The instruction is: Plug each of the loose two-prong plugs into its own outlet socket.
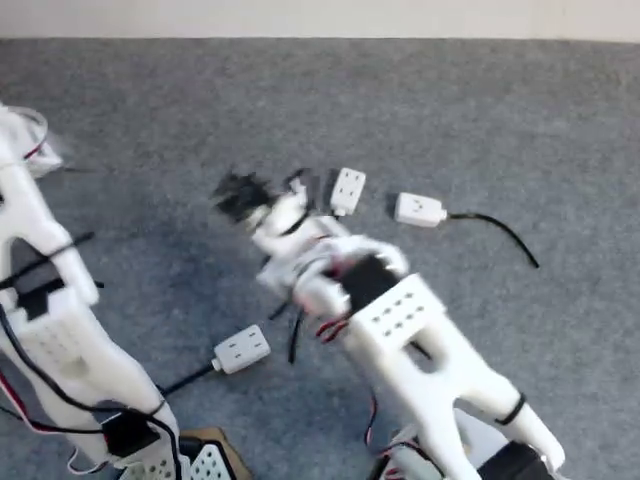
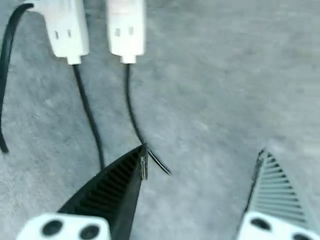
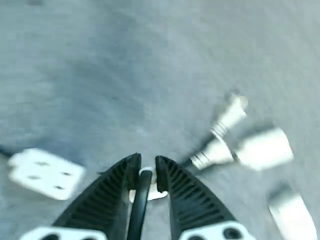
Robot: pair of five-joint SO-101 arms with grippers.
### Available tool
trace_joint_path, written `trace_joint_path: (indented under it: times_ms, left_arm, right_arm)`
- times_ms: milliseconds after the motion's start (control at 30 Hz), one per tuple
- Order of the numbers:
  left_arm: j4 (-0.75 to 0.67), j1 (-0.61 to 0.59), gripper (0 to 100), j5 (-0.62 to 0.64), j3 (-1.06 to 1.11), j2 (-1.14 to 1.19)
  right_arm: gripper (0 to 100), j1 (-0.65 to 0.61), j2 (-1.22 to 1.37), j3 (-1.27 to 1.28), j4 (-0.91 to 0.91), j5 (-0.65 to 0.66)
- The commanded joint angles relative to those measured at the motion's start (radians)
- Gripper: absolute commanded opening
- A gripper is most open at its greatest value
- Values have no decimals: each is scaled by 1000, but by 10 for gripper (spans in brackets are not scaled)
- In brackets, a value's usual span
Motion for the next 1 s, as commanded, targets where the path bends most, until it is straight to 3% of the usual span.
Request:
trace_joint_path:
  times_ms: [0,200,267,367,567,967]
  left_arm:
    - [11,88,337,60,179,-232]
    - [-20,199,337,80,565,-495]
    - [-72,206,337,80,687,-588]
    - [-144,197,337,74,854,-731]
    - [-247,173,337,-9,1127,-943]
    - [-267,173,337,-14,1213,-984]
  right_arm:
    - [5,170,-33,96,-77,-29]
    - [5,311,-33,535,-627,-26]
    - [9,315,-33,611,-700,-25]
    - [39,315,-33,618,-591,32]
    - [264,398,-44,619,-343,52]
    - [273,430,-35,625,-203,157]
